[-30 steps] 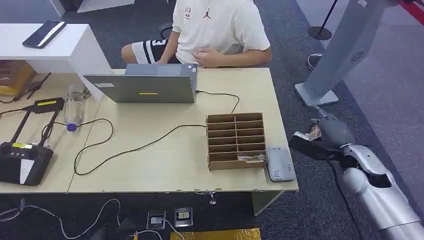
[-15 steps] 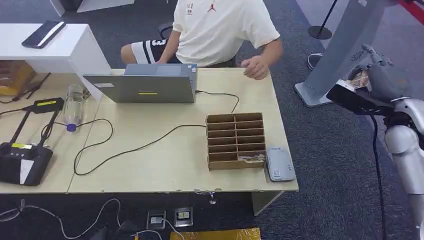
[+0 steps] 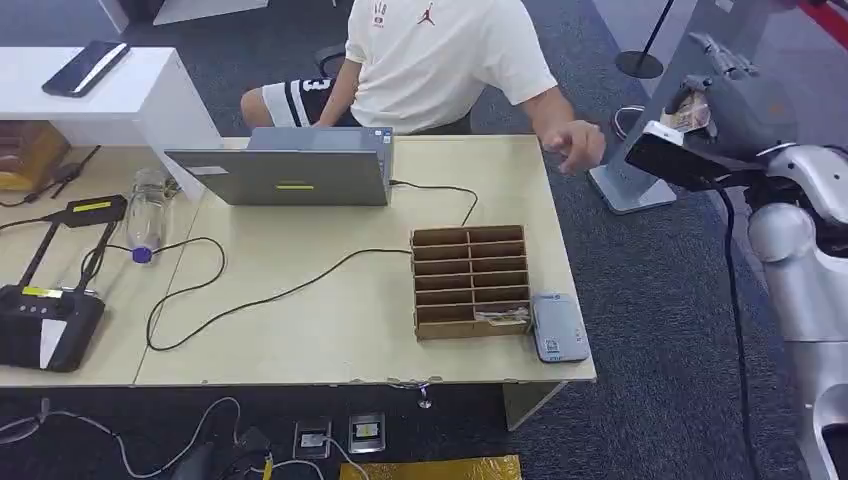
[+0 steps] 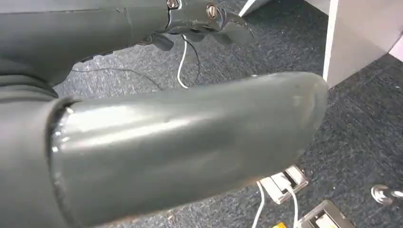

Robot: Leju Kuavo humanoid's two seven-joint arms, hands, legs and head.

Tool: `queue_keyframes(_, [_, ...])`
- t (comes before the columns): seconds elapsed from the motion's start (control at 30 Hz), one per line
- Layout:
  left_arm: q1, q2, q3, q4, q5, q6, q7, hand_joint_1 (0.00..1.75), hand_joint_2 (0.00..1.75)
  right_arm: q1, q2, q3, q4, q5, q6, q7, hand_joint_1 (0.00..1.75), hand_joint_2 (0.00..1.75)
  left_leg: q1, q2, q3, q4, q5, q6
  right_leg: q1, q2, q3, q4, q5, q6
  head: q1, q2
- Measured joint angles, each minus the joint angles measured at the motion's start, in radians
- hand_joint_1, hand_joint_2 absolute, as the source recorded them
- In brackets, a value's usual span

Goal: Pass the card to the sensor for recognition and then transmit it.

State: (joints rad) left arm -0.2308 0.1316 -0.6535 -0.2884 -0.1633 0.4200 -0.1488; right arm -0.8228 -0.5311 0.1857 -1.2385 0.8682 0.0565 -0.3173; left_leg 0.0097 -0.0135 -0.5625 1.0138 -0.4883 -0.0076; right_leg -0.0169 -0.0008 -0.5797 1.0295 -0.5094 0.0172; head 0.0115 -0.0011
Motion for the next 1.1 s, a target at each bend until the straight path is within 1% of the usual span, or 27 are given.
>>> queue_keyframes(0.13, [-0.004, 0.024, 0.0, 0.0, -0.004, -0.01, -0.004, 0.0, 0.0, -0.072, 0.051, 0.054, 0.099, 0.003, -0.029, -0.036, 1.75, 1.75, 0.001, -0.003, -0.002, 0.0, 0.001, -0.001, 0.0, -0.004, -0.001, 0.0, 0.0, 0.0, 0.002, 0.0])
queue_keyframes(0.3, [-0.004, 0.047, 0.0, 0.0, -0.009, -0.01, -0.01, 0.0, 0.0, -0.143, 0.105, 0.107, 0.197, 0.005, -0.034, -0.05, 1.75, 1.75, 0.001, -0.003, -0.002, 0.0, 0.001, -0.001, 0.001, -0.004, -0.001, 0.0, 0.0, 0.0, 0.001, 0.0])
queue_keyframes(0.4, [-0.004, 0.056, 0.0, 0.0, -0.014, -0.011, -0.011, 0.0, 0.0, -0.164, 0.128, 0.128, 0.231, 0.01, -0.037, -0.057, 1.75, 1.75, 0.001, -0.003, -0.003, 0.0, 0.001, -0.001, 0.001, -0.004, -0.001, 0.0, 0.0, 0.0, 0.001, 0.0])
queue_keyframes(0.5, [-0.003, 0.07, 0.0, 0.0, -0.015, -0.013, -0.018, 0.0, 0.0, -0.192, 0.157, 0.153, 0.277, 0.016, -0.055, -0.066, 1.75, 1.75, 0.001, -0.003, -0.003, 0.0, 0.001, -0.001, 0.001, -0.004, -0.002, 0.0, 0.0, 0.0, 0.002, 0.0])
queue_keyframes(0.9, [-0.002, 0.079, 0.0, 0.0, -0.012, -0.018, -0.02, 0.0, 0.0, -0.255, 0.261, 0.223, 0.426, 0.038, -0.099, -0.096, 1.75, 1.75, 0.001, -0.002, -0.001, 0.0, 0.001, -0.001, 0.001, -0.002, -0.001, 0.0, 0.0, 0.0, 0.001, 0.0])
queue_keyframes(0.93, [-0.001, 0.079, 0.0, 0.0, -0.011, -0.018, -0.02, 0.0, 0.0, -0.255, 0.269, 0.225, 0.435, 0.038, -0.104, -0.096, 1.48, 1.75, 0.001, -0.002, -0.002, 0.0, 0.001, -0.001, 0.001, -0.002, -0.001, 0.0, 0.0, 0.0, 0.002, 0.0])
queue_keyframes(0.97, [0.0, 0.079, 0.0, 0.0, -0.01, -0.017, -0.02, 0.0, 0.0, -0.256, 0.276, 0.23, 0.444, 0.038, -0.108, -0.097, 0.58, 1.75, 0.001, -0.002, -0.002, 0.0, 0.001, -0.001, 0.001, -0.003, -0.001, 0.0, 0.0, 0.0, 0.001, 0.0])
queue_keyframes(1.0, [0.001, 0.08, 0.0, 0.0, -0.01, -0.016, -0.02, 0.0, 0.0, -0.258, 0.282, 0.235, 0.455, 0.038, -0.11, -0.099, 0.37, 1.75, 0.001, -0.002, -0.002, 0.0, 0.001, -0.001, 0.001, -0.002, -0.001, 0.0, 0.0, 0.0, 0.002, 0.0])
queue_keyframes(1.1, [0.004, 0.082, 0.0, 0.0, -0.01, -0.013, -0.02, 0.0, 0.0, -0.264, 0.296, 0.249, 0.49, 0.038, -0.114, -0.1, 0.37, 1.75, 0.001, -0.002, -0.001, 0.0, 0.001, -0.001, 0.001, -0.002, -0.001, 0.0, 0.0, 0.0, 0.002, 0.0])
